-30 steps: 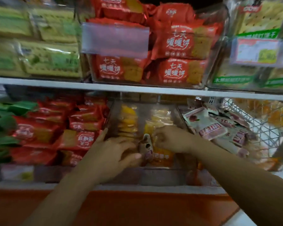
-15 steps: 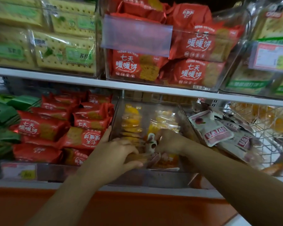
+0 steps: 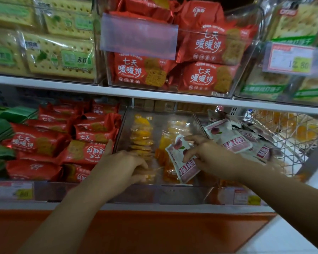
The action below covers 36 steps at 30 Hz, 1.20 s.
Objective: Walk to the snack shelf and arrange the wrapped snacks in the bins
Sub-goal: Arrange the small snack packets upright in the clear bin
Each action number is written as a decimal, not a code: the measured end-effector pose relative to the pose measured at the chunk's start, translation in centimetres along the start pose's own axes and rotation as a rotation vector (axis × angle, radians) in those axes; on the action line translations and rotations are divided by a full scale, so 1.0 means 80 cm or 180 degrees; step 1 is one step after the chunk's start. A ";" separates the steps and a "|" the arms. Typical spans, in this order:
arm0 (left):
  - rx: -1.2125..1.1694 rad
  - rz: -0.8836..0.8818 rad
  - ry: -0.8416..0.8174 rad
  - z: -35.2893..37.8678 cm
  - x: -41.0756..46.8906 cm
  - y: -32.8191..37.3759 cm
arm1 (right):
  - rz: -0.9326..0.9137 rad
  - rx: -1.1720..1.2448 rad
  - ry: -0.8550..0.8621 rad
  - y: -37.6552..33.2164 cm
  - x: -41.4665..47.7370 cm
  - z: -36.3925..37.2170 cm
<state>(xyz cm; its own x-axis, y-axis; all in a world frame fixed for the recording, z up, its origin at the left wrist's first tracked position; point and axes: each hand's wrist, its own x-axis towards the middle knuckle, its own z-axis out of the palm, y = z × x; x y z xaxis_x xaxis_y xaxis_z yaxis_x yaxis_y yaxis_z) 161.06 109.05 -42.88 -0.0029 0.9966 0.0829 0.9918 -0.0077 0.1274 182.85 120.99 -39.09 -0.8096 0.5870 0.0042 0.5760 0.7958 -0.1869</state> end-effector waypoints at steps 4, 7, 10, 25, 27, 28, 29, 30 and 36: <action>0.0435 -0.0109 0.0298 0.004 0.015 0.006 | 0.0034 -0.0018 -0.0253 -0.003 0.001 -0.001; 0.0870 -0.0197 0.0404 0.008 0.036 0.011 | -0.0060 0.0029 -0.0330 0.002 0.006 0.000; 0.1041 -0.0351 0.0425 0.010 0.055 0.008 | -0.0154 -0.0024 -0.0536 0.003 0.012 0.008; 0.1311 -0.0104 0.1169 0.031 0.062 -0.009 | -0.0153 0.0359 -0.1402 -0.015 0.048 0.015; 0.1368 -0.0084 0.1060 0.031 0.059 -0.011 | -0.0184 0.0135 -0.1368 -0.015 0.052 0.020; 0.1413 -0.0110 0.0982 0.032 0.058 -0.010 | -0.0203 0.0079 -0.1341 -0.015 0.054 0.022; 0.1480 -0.0146 0.0897 0.032 0.057 -0.008 | -0.0222 0.0066 -0.1320 -0.015 0.055 0.023; 0.1567 -0.0187 0.0800 0.029 0.057 -0.006 | -0.0239 0.0080 -0.1324 -0.014 0.056 0.024; 0.1917 -0.0243 0.0253 0.022 0.059 0.000 | -0.0369 0.0219 -0.1381 -0.010 0.054 0.031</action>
<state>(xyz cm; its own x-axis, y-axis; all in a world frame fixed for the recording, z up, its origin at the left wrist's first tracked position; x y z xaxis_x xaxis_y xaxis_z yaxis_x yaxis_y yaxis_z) 161.24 113.86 -44.23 -0.0635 0.9831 0.1719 0.8862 0.1347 -0.4434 178.58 122.53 -41.32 -0.8493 0.3661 -0.3803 0.4817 0.8323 -0.2744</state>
